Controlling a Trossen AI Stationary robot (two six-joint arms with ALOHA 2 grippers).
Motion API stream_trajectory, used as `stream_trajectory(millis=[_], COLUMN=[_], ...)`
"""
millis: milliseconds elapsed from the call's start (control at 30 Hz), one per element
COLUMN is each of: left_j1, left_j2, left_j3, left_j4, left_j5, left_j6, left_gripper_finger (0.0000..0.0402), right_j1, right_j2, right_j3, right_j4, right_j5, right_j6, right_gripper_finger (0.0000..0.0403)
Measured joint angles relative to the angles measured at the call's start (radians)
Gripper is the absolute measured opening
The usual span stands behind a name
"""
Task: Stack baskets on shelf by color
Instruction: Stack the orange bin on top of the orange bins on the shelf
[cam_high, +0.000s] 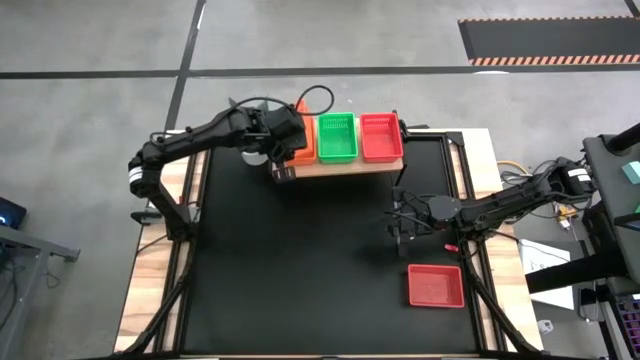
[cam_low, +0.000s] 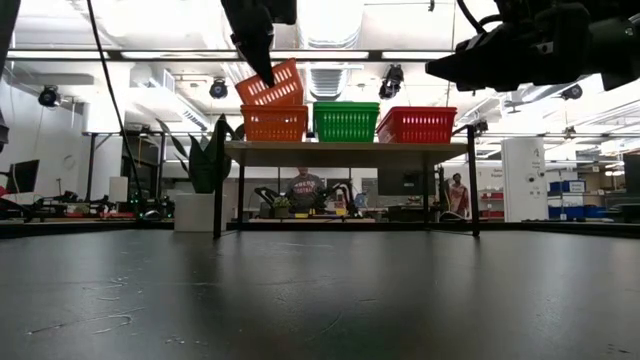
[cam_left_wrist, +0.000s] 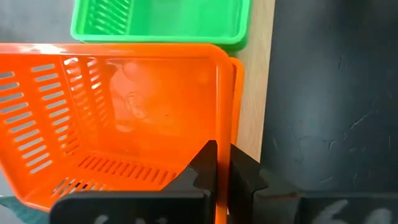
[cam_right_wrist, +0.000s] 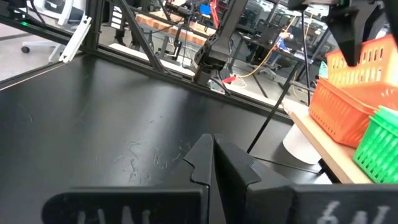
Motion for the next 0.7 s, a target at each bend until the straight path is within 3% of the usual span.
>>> stream_trajectory(millis=[700], left_j1=[0.000], left_j2=[0.000], left_j3=[-0.034], left_j4=[0.016], left_j5=[0.025], left_j6=[0.000], left_gripper_finger=[0.0000], right_j1=[0.001], right_j2=[0.000], right_j3=[0.000], right_j4=[0.000], right_j5=[0.000], right_j6=[0.001], right_gripper_finger=[0.0009])
